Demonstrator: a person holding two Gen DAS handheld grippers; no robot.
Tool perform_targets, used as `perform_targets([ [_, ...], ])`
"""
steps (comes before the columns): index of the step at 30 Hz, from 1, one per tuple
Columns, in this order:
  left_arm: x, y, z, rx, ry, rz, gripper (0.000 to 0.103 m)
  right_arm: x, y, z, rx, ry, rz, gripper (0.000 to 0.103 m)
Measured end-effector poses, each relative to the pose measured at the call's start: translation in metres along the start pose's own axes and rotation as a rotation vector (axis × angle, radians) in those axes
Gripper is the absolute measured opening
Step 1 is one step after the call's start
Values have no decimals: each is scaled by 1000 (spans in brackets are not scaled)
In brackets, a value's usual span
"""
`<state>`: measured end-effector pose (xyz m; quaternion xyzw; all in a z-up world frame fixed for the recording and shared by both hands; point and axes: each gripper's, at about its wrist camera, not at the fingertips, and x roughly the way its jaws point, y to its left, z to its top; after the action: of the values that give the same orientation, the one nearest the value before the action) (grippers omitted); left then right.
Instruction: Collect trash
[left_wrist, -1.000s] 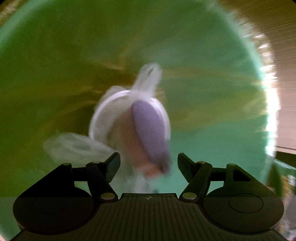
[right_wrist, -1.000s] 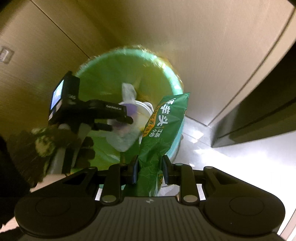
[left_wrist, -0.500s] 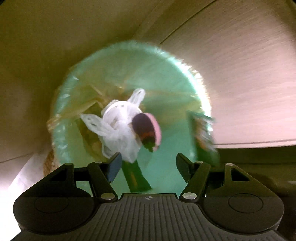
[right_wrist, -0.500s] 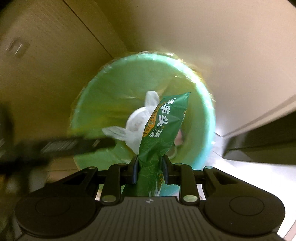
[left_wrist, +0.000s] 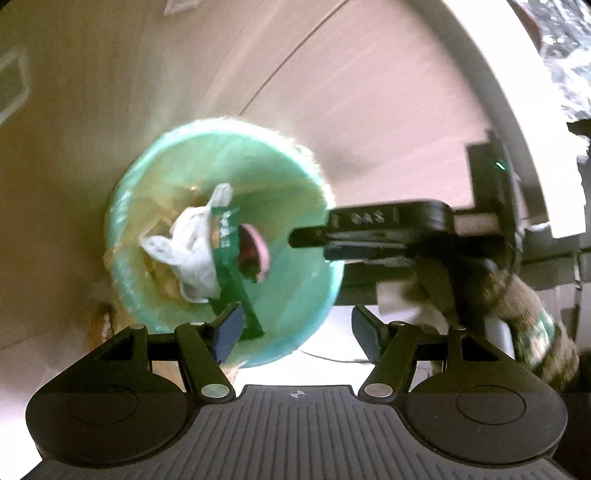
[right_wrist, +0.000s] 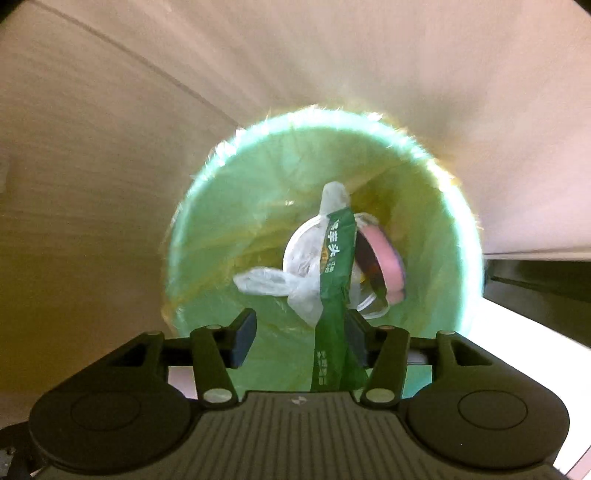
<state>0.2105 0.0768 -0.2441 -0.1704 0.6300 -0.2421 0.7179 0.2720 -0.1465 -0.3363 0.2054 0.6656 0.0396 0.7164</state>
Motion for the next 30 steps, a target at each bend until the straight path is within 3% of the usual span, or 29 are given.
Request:
perform_targets([
  [3,-12,-8,5,4,-19,-6,70,-40,4,-23,65,-74,-10,53],
  [6,-30,-26,7,25,-106,34,70,-90,4,-50,72,-175,-34,53],
  [10,-77,-60,-11,52,-299,55,70,-158,3,-80,19,-386,-79,53],
  [13,-121,-109,-44,121,-482,113,70,-222,7,-113,-88,-578,-24,53],
  [16,-166,-166,-92,230,-682,140,70,-283,13,-154,-235,-765,30,65],
  [18,-186,-199,-123,286,-802,220,70,-316,16,-183,-321,-897,41,79],
  [21,-202,-234,-159,289,-896,300,69,-352,14,-219,-389,-1030,32,88],
  [22,-205,-242,-170,285,-905,305,63,-359,11,-229,-401,-1042,32,88],
  [25,-206,-259,-200,279,-922,309,9,-377,-5,-247,-412,-1031,88,88],
  [28,-202,-275,-221,266,-923,360,11,-385,-23,-262,-407,-1019,150,88],
  [30,-196,-282,-234,271,-944,428,11,-379,-25,-272,-409,-1021,147,88],
])
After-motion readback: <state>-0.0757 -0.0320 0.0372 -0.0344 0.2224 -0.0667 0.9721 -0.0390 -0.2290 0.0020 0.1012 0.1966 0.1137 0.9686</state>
